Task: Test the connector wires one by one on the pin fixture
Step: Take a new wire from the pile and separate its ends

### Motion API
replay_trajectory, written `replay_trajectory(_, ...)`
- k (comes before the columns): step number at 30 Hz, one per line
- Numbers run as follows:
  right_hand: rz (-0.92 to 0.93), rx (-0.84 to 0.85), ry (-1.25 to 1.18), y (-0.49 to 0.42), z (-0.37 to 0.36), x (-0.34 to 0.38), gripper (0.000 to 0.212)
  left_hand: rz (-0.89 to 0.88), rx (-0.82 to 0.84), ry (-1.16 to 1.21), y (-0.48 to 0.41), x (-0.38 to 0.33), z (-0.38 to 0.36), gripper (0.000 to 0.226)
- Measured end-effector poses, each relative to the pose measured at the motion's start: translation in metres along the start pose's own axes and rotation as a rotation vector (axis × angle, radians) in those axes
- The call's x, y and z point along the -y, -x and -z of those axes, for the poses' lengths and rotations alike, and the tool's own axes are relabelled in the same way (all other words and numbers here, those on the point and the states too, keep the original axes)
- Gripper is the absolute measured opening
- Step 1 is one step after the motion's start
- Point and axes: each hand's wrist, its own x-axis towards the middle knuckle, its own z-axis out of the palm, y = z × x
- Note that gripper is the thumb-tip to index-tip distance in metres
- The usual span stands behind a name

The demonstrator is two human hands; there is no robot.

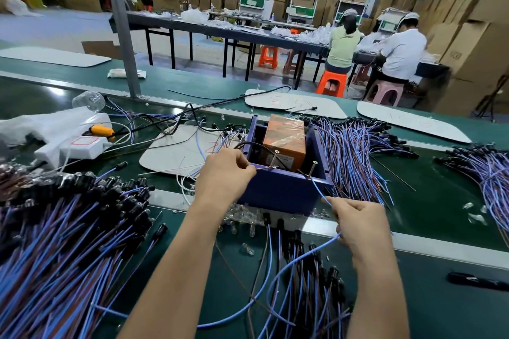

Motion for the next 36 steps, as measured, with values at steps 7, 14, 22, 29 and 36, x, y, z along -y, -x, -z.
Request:
replay_trajectory(7, -0.081, 0.023, -0.092, -0.001, 0.002, 0.001, 0.026, 0.036, 0.002, 0.015, -0.003, 0.005, 0.000, 0.018)
replay_trajectory(14, -0.081, 0.035, -0.095, 0.000, 0.003, 0.002, 0.032, 0.038, -0.004, 0.016, -0.004, 0.006, -0.001, 0.018)
replay_trajectory(22, -0.074, 0.055, -0.086, 0.004, 0.001, 0.007, 0.031, 0.024, -0.033, 0.012, -0.005, 0.005, -0.002, 0.019)
replay_trajectory(29, -0.072, 0.049, -0.049, 0.008, 0.003, 0.013, 0.026, 0.012, -0.021, 0.031, -0.004, 0.004, -0.001, 0.012)
replay_trajectory(36, 0.029, 0.047, -0.279, 0.022, 0.023, 0.045, 0.030, -0.133, -0.016, 0.163, 0.005, -0.008, 0.018, 0.012)
